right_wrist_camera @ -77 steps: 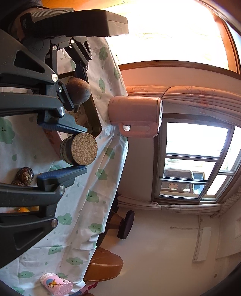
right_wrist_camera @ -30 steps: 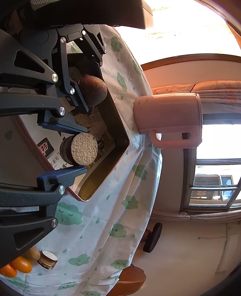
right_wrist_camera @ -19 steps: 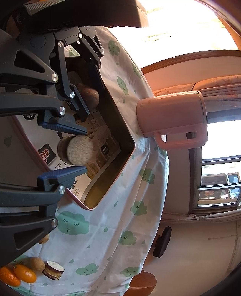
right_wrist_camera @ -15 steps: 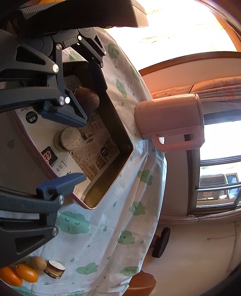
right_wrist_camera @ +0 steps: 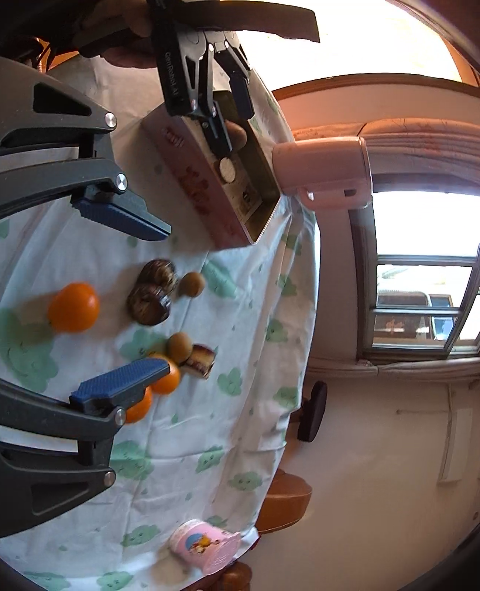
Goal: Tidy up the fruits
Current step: 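Grasp a large orange with the right tool while the left tool moves toward the dates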
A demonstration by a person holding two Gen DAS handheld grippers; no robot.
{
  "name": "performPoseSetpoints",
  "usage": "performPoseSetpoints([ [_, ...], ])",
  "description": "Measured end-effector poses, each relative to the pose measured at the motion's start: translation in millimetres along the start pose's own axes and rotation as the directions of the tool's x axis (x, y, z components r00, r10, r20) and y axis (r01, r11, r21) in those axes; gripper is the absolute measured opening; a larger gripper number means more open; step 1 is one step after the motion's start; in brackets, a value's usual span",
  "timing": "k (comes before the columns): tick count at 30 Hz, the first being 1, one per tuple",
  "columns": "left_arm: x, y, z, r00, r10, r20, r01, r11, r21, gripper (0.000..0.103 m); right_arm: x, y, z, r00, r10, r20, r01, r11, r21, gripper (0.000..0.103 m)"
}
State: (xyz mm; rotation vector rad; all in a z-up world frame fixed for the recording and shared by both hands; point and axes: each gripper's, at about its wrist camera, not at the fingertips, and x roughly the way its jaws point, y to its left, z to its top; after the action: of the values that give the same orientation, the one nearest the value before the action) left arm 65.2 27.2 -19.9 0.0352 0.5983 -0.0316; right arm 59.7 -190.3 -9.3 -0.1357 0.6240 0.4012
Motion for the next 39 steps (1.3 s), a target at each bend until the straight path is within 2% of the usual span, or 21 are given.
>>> performPoseSetpoints([
  [4,5.9,-24.3,-2.3,0.999,-0.033,-0.032,0.034,0.999,0.019,0.086,6.7,-18.2,-16.2,0.999,0.003,-0.045,-0.001,0.999,0.048,0.068],
  [7,10.6,-40.0,-2.9,0.998,-0.045,-0.052,0.047,0.998,0.039,0.086,14.6,-25.9,-21.8,0.996,0.042,-0.078,-0.035,0.996,0.085,0.068],
  [13,17.6,-66.8,0.0,0.995,-0.067,-0.073,0.072,0.995,0.075,0.086,26.8,-22.1,-30.1,0.986,0.090,-0.141,-0.079,0.993,0.083,0.067],
  [18,25.7,-82.4,2.7,0.992,-0.082,-0.095,0.090,0.992,0.091,0.086,37.4,-24.1,-36.3,0.975,0.115,-0.192,-0.100,0.991,0.086,0.052],
  [19,26.9,-85.1,3.2,0.992,-0.084,-0.097,0.093,0.991,0.093,0.086,38.3,-24.6,-36.7,0.973,0.125,-0.192,-0.110,0.990,0.087,0.045],
  [22,30.2,-90.7,4.8,0.991,-0.089,-0.103,0.099,0.990,0.099,0.086,38.4,-24.4,-36.9,0.972,0.139,-0.191,-0.125,0.989,0.084,0.035],
  [23,31.3,-92.6,5.4,0.990,-0.097,-0.105,0.108,0.989,0.101,0.086,37.1,-24.2,-36.2,0.973,0.142,-0.184,-0.129,0.988,0.082,0.035],
  [27,34.7,-103.2,8.6,0.988,-0.115,-0.099,0.127,0.984,0.123,0.083,22.6,-31.2,-30.6,0.990,0.082,-0.112,-0.071,0.993,0.094,0.034],
  [30,38.6,-115.4,10.9,0.986,-0.130,-0.102,0.144,0.978,0.149,0.078,11.9,-43.7,-23.7,0.998,-0.028,-0.058,0.034,0.995,0.098,0.034],
  [33,46.6,-127.7,11.9,0.983,-0.137,-0.120,0.157,0.971,0.178,0.071,8.3,-58.5,-20.8,0.990,-0.140,-0.034,0.143,0.983,0.116,0.034],
  [34,49.9,-131.7,11.9,0.982,-0.138,-0.129,0.161,0.969,0.186,0.065,8.6,-63.4,-21.2,0.985,-0.172,-0.032,0.174,0.977,0.123,0.034],
  [39,62.6,-151.1,13.0,0.973,-0.156,-0.169,0.193,0.954,0.231,0.061,12.4,-78.1,-23.5,0.975,-0.217,-0.044,0.221,0.963,0.154,0.034],
])
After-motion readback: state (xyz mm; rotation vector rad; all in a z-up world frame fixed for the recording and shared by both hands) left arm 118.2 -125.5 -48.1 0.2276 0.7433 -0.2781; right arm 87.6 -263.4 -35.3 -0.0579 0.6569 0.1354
